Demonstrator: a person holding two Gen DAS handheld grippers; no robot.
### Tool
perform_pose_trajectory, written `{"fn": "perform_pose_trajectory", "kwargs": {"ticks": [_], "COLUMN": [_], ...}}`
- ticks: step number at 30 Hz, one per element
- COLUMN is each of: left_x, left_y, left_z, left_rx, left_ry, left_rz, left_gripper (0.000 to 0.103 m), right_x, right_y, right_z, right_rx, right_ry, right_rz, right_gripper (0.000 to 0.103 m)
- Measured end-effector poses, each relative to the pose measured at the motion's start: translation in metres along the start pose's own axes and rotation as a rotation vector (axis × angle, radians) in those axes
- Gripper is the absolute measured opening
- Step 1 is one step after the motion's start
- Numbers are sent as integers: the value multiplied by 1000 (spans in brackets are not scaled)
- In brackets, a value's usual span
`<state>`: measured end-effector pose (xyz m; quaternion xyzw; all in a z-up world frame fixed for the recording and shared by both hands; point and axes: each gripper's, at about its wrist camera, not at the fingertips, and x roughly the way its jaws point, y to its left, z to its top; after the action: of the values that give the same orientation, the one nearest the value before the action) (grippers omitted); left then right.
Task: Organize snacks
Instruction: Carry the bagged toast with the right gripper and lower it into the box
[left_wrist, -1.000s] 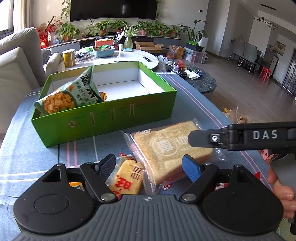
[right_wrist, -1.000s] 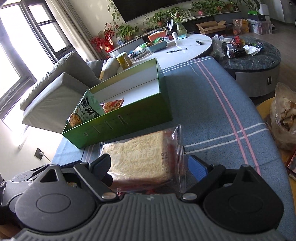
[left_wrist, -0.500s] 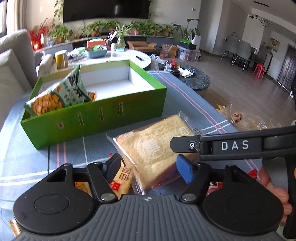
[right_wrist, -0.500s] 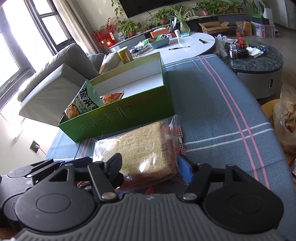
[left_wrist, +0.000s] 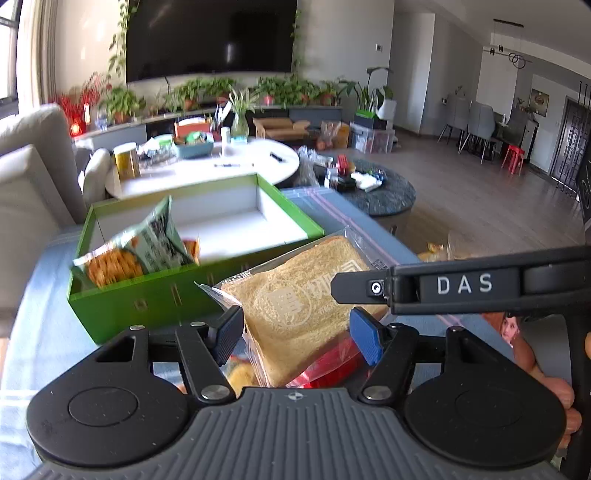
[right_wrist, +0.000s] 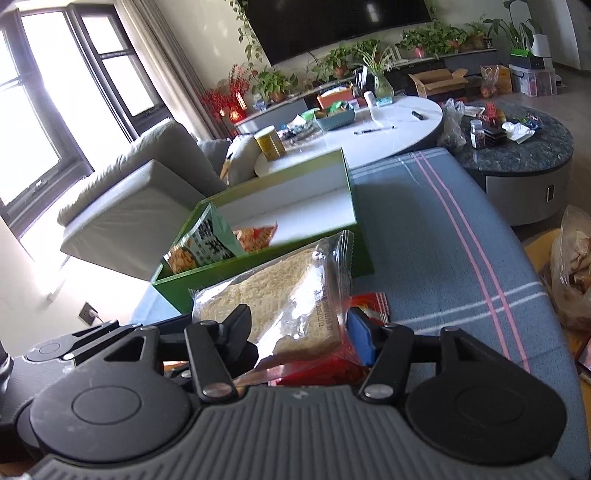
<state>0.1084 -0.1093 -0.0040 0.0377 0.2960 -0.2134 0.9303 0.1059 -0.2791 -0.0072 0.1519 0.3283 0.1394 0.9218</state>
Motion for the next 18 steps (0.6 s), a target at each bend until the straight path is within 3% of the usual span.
{"fn": "perform_pose_trajectory", "kwargs": {"ticks": [9, 18], "left_x": [0, 27], "left_y": [10, 26], "left_z": [29, 57], "left_rx": [10, 21], "left_ry": [-79, -97], "left_rz": [20, 55], "left_gripper": [60, 61], "right_x": [2, 21], "right_y": [7, 8], "right_z": [28, 53], "right_rx": [20, 12], "right_ry": [-71, -84], "right_rz": [20, 36], "right_gripper": [60, 60]}}
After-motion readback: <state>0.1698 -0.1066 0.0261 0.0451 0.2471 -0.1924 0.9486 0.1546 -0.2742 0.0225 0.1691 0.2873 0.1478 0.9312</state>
